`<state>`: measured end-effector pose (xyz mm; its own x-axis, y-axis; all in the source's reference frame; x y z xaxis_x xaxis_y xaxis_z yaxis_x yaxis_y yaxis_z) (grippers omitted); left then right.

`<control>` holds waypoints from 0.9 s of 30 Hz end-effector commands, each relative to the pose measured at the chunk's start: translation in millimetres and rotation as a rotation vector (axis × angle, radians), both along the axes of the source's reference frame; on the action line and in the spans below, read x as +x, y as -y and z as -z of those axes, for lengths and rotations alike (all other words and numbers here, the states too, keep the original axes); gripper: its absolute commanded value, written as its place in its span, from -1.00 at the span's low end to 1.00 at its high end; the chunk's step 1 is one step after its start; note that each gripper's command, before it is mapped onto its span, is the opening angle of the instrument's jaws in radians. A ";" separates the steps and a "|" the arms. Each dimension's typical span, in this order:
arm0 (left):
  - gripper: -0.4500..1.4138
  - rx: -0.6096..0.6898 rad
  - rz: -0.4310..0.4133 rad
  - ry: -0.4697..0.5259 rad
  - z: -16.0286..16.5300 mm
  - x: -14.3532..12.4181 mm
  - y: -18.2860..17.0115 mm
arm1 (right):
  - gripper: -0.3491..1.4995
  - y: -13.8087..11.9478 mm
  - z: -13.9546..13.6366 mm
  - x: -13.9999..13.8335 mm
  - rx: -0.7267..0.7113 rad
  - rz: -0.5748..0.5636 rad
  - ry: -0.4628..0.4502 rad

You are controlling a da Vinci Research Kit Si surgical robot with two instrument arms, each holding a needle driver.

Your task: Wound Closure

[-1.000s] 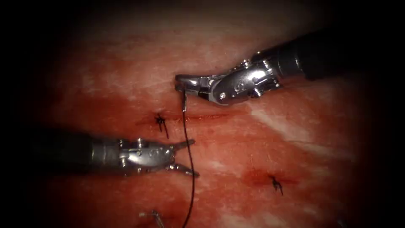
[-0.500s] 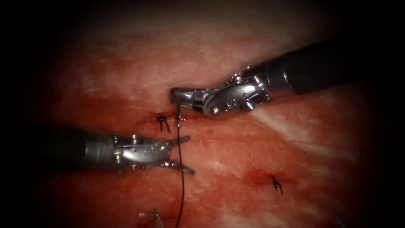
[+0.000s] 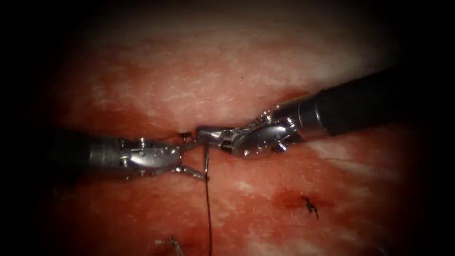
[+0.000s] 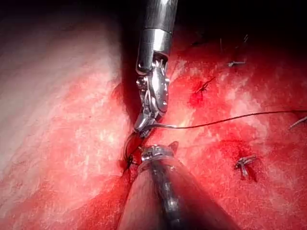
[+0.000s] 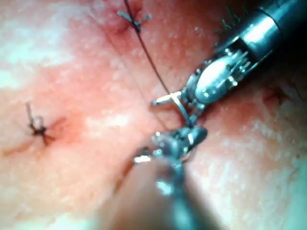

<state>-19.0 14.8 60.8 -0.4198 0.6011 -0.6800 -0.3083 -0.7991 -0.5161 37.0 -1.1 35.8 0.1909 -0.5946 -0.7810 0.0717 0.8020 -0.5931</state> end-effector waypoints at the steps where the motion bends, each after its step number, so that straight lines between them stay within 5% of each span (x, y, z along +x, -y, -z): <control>1: 0.14 0.003 0.000 -0.002 -0.5 -0.4 0.5 | -1.00 0.7 -0.7 0.5 0.005 0.001 0.002; 20: 0.15 0.013 -0.011 -0.018 -0.4 0.1 1.0 | -1.00 1.4 -2.5 0.4 0.092 0.020 0.048; 27: -0.13 0.099 -0.117 -0.118 -0.5 1.1 4.8 | -1.00 -0.9 -0.6 0.2 0.113 -0.008 0.019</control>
<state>-17.2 10.2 60.8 -0.5738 0.6025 -0.5548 -0.2739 -0.7796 -0.5633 36.8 0.2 36.0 0.2136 -0.5010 -0.8387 0.0725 0.8643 -0.4978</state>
